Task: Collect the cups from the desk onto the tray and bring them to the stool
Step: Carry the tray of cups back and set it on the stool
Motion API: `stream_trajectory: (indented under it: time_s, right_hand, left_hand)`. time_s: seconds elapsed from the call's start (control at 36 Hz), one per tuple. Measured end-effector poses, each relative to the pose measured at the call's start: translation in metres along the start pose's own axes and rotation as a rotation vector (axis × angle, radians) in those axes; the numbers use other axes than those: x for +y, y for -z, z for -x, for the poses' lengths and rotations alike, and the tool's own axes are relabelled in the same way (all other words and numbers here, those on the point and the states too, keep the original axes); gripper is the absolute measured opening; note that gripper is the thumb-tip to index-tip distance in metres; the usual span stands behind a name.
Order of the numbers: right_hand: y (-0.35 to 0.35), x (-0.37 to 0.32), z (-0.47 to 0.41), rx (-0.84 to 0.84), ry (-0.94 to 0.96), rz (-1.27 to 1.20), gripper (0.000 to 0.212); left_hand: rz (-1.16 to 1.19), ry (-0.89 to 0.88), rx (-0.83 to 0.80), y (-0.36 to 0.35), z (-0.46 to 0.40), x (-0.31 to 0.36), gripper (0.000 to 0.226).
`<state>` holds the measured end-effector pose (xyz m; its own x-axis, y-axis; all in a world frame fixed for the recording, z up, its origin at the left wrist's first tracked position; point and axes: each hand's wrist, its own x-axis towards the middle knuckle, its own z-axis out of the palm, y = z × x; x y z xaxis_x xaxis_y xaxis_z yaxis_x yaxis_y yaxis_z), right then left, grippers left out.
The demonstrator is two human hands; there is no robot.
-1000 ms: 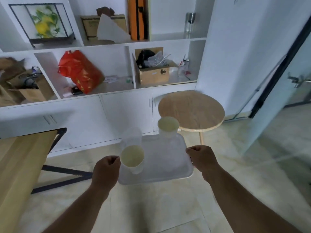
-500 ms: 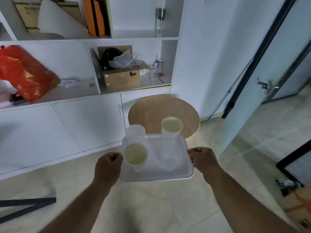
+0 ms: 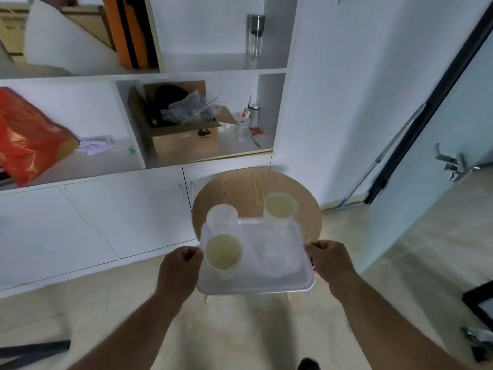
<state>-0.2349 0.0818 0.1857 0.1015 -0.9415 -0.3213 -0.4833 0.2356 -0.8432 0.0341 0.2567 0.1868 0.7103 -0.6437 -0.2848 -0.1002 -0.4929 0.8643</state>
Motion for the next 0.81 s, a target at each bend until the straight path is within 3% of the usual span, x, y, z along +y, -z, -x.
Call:
stream_trajectory:
  time_s: [0.36, 0.67, 0.81]
  right_hand:
    - [0.018, -0.002, -0.177, -0.135, 0.026, 0.092, 0.025]
    - [0.007, 0.011, -0.282, -0.234, -0.026, 0.18, 0.04]
    - [-0.008, 0.02, -0.319, -0.274, -0.051, 0.218, 0.025]
  left_hand:
    - [-0.03, 0.156, 0.111, -0.118, -0.086, 0.037, 0.017]
    - [-0.016, 0.318, 0.115, -0.193, -0.139, 0.035, 0.019]
    - [-0.02, 0.365, 0.115, -0.215, -0.166, 0.024, 0.019]
